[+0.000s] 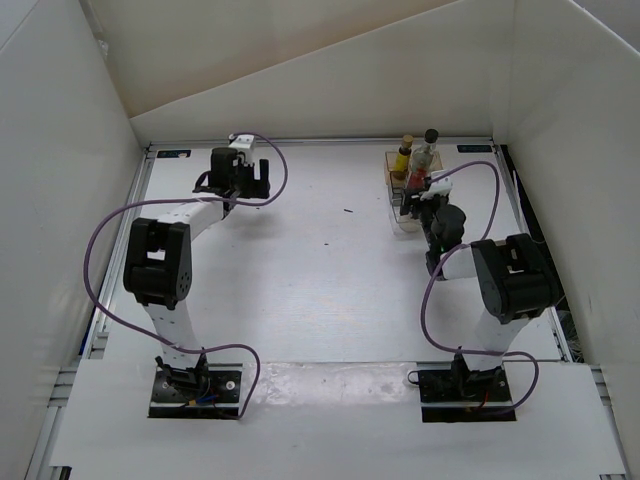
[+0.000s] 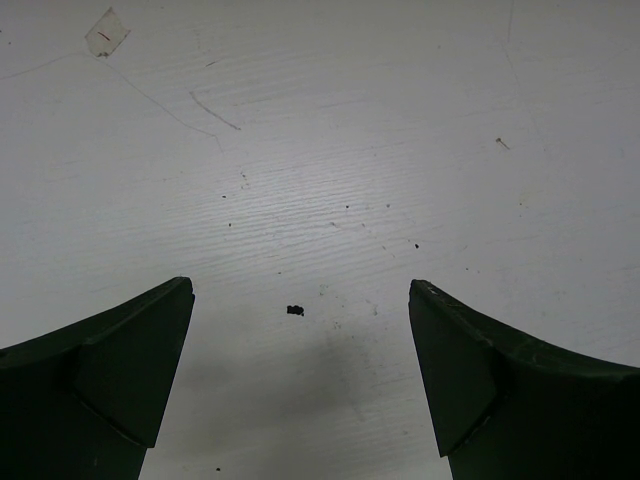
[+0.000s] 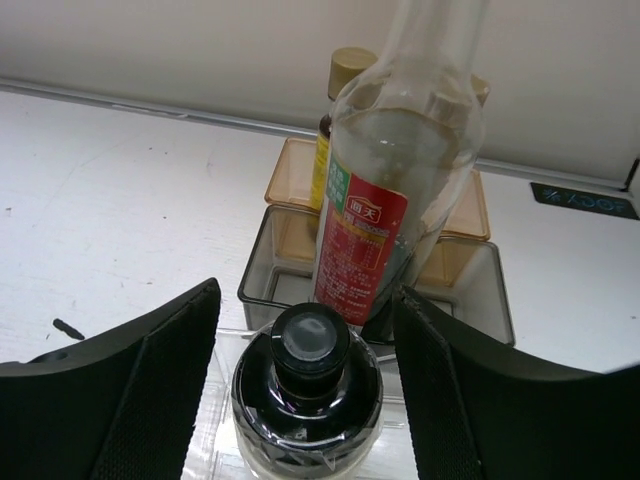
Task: Organize the condiment bottles
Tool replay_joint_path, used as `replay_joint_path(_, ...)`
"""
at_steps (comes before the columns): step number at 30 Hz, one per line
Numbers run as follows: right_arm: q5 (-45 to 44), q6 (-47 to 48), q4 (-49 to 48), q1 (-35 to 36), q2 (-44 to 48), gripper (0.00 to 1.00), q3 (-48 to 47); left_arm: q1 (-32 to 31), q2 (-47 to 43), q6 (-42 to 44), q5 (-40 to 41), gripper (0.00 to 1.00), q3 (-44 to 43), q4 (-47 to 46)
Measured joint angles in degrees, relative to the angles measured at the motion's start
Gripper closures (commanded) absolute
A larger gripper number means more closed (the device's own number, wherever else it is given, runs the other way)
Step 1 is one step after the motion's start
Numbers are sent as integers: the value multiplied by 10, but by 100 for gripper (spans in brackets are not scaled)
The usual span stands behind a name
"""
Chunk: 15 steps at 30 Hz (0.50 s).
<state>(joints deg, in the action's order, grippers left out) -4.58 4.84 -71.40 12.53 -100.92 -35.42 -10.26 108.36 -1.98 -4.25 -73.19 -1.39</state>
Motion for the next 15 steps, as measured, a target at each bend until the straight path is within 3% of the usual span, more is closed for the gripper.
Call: replay_joint_path(15, -31, 52, 22, 34, 147, 26, 37, -9, -40, -4, 39, 0, 42, 15)
